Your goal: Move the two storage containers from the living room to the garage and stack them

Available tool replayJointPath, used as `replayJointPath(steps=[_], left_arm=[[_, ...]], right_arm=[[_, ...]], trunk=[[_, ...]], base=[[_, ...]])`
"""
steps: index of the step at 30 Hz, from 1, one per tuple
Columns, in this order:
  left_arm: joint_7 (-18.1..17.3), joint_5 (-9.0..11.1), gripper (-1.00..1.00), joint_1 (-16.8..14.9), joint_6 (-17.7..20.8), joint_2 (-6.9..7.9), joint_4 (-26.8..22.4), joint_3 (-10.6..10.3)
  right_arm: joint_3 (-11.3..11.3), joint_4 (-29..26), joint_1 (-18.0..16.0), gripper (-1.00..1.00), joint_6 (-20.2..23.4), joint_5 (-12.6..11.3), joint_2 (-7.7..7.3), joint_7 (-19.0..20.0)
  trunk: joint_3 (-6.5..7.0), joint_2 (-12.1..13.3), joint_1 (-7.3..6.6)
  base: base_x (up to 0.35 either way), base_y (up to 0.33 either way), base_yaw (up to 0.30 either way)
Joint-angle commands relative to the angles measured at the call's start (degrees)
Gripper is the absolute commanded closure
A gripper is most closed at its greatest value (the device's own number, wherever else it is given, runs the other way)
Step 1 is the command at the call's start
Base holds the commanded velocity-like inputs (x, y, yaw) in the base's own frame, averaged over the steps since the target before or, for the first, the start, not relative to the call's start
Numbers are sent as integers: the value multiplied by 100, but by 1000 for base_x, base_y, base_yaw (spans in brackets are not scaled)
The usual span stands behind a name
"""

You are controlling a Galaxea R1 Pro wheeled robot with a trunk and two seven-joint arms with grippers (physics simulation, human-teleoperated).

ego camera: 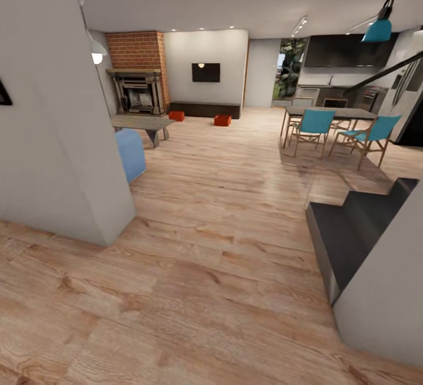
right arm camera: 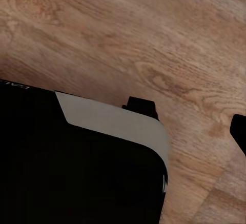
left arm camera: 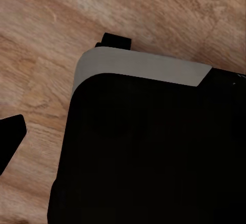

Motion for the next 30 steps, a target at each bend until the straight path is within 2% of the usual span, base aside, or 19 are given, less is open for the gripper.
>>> replayJointPath(steps=[1,30], left_arm=[[4,33,-100,-6,-28,-1,13,27],[4,33,-100,-6,-28,-1,13,28]], right_arm=[[13,4,-3,-100,-16,15,0,2],[17,4,-3,-100,-16,22,9,2]], trunk=[[-5,-2,2],[-5,-2,2]], base=[[251,181,-2],[250,180,0]])
